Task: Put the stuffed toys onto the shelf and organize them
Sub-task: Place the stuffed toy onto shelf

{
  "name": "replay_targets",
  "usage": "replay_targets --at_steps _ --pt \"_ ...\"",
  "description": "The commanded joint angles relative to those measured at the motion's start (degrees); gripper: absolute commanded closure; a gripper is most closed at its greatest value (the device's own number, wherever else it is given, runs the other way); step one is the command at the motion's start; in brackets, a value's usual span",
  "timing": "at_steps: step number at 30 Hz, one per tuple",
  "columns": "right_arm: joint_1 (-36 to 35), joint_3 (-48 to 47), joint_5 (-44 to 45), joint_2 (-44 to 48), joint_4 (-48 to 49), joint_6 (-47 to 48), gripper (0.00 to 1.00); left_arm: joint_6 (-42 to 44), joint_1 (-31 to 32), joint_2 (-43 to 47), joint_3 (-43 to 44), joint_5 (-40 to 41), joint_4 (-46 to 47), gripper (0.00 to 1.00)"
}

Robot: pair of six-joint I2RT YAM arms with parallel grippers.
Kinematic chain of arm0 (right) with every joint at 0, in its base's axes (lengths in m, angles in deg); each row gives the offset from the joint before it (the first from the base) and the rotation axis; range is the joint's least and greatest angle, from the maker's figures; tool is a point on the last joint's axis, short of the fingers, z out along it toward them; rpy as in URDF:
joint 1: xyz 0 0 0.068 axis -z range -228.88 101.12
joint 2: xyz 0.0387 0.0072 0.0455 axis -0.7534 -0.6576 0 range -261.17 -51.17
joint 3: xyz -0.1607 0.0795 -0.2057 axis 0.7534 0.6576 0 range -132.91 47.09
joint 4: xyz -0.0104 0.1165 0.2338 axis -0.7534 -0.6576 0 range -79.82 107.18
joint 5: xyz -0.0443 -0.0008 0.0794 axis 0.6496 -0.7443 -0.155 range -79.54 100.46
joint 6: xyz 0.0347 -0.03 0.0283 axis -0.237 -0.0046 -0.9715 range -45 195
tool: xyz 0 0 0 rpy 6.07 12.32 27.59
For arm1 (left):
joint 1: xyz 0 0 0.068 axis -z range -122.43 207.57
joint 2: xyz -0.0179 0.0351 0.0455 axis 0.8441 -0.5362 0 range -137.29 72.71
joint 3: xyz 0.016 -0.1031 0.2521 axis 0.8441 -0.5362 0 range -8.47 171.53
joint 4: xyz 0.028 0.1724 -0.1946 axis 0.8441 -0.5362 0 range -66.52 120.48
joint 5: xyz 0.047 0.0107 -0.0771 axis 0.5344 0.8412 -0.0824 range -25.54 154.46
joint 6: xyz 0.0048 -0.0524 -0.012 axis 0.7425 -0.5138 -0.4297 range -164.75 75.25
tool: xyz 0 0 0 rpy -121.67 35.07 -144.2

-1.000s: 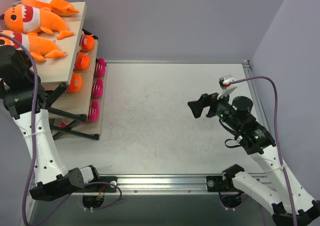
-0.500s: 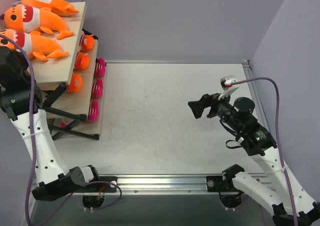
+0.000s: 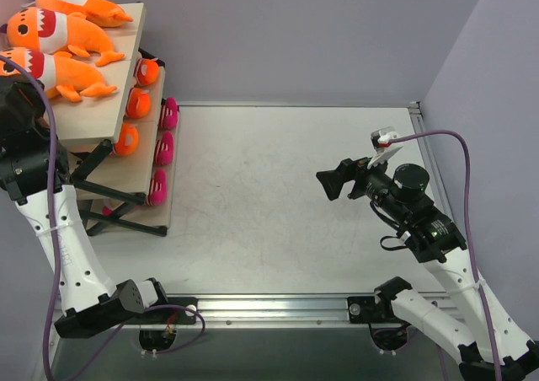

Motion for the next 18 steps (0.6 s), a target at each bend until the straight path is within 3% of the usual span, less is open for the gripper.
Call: replay_targets --at_steps 1,12,18 --pt "-0.29 0.10 -1.11 0.07 3.41 -0.48 0.01 1.39 -0.60 0.98 2.97 -0.21 -0.28 0.50" --pt "-0.29 -0.07 -1.02 -0.02 3.23 -0.57 0.01 9.99 1.59 4.14 4.47 -1.00 0.69 0.35" --pt "-0.38 -0.51 -0.84 -0.64 3.41 -0.92 0.00 24.39 10.64 3.44 7.36 -3.36 0.34 0.34"
